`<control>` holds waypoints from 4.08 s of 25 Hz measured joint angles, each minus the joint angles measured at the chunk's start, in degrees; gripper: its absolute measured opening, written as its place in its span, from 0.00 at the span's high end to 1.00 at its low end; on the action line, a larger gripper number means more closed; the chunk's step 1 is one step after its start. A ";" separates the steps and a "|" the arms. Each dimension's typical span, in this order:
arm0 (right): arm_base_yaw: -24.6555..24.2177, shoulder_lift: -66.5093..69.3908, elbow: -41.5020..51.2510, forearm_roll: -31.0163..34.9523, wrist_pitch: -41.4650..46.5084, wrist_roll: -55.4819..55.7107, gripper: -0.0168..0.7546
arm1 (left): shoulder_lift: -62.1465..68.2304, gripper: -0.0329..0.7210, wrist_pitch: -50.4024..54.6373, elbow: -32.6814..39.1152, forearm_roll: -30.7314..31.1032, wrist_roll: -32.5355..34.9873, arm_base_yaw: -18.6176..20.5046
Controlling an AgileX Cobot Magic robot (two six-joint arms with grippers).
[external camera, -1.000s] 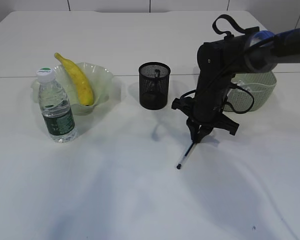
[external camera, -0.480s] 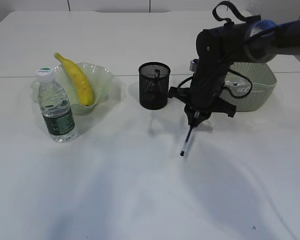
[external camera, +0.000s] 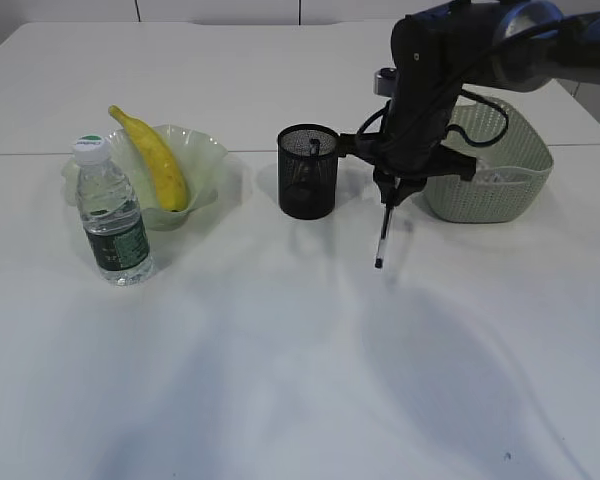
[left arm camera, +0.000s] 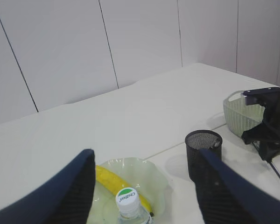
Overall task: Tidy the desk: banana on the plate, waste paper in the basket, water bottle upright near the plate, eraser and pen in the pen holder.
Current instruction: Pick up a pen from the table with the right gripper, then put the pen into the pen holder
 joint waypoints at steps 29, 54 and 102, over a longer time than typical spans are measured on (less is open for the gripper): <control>-0.12 0.13 -10.98 -18.42 -17.35 -1.84 0.90 | 0.00 0.33 0.00 0.00 0.00 0.00 0.00; -0.12 0.13 -10.98 -26.96 -40.07 -2.38 0.90 | 0.00 0.33 0.00 0.00 0.00 0.00 0.00; -2.19 0.55 4.41 -42.50 -79.68 -2.38 0.90 | 2.45 0.33 -4.71 0.00 0.00 0.00 0.00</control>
